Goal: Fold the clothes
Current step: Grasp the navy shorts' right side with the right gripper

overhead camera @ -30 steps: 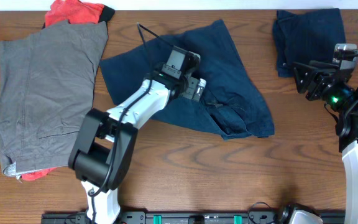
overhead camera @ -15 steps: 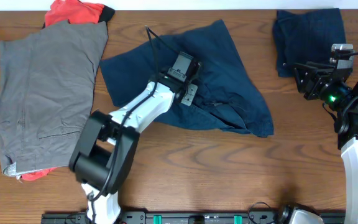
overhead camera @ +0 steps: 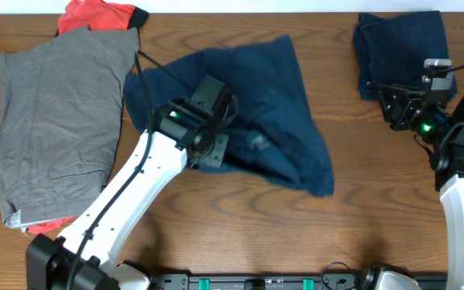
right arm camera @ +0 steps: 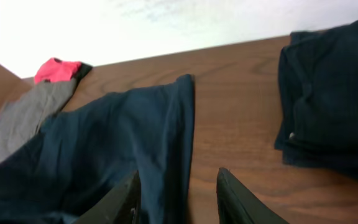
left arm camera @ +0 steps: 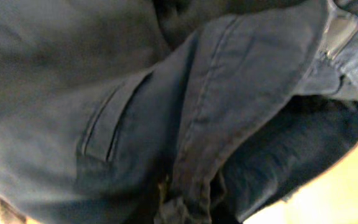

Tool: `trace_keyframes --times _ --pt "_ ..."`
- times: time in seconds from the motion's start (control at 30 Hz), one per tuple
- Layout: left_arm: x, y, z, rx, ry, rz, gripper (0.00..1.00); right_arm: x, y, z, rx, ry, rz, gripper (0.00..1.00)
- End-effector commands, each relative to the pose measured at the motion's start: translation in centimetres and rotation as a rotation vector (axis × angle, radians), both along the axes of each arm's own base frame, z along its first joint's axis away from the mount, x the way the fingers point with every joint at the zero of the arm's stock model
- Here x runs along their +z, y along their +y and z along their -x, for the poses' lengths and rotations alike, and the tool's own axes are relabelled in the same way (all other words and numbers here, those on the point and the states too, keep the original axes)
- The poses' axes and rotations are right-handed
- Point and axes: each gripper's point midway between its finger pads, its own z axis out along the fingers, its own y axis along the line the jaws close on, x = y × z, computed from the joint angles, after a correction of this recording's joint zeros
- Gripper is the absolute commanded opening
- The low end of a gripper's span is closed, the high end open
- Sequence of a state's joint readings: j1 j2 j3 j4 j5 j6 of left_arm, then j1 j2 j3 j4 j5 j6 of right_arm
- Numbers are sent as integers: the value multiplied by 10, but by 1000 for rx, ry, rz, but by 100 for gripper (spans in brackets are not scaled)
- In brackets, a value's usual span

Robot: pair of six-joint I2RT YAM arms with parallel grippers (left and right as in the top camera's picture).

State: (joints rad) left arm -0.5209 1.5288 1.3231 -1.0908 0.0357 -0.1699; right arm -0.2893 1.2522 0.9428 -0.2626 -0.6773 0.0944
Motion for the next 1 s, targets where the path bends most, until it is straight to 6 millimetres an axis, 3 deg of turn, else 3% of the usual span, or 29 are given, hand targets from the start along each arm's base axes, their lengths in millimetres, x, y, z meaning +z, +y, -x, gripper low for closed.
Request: trace_keyframes --times 0.0,0.07,0.17,0.27,0.33,0.43,0.6,0.7,0.8,0.97 --pt "-3 -3 30 51 151 45 14 -2 6 -5 23 8 2 38" --pt "-7 4 50 102 243 21 16 -9 8 -6 27 31 -5 38" --pt "-11 15 74 187 350 -30 38 -20 10 -6 34 73 -16 37" --pt "-12 25 90 214 412 -75 68 -33 16 -6 49 117 -28 36" --pt "-12 27 93 214 421 -86 73 -42 23 -4 67 153 -36 35" --pt "-13 24 87 212 398 -70 71 -59 40 0 115 218 -43 36" --pt "-13 19 77 207 357 -43 49 -94 75 5 216 307 17 44" --pt "-10 18 66 216 306 -16 29 -119 88 5 230 367 67 52" --pt "-3 19 47 235 219 17 23 -142 100 6 262 407 124 59" --pt "8 23 13 266 70 86 20 -175 118 12 319 467 191 60"
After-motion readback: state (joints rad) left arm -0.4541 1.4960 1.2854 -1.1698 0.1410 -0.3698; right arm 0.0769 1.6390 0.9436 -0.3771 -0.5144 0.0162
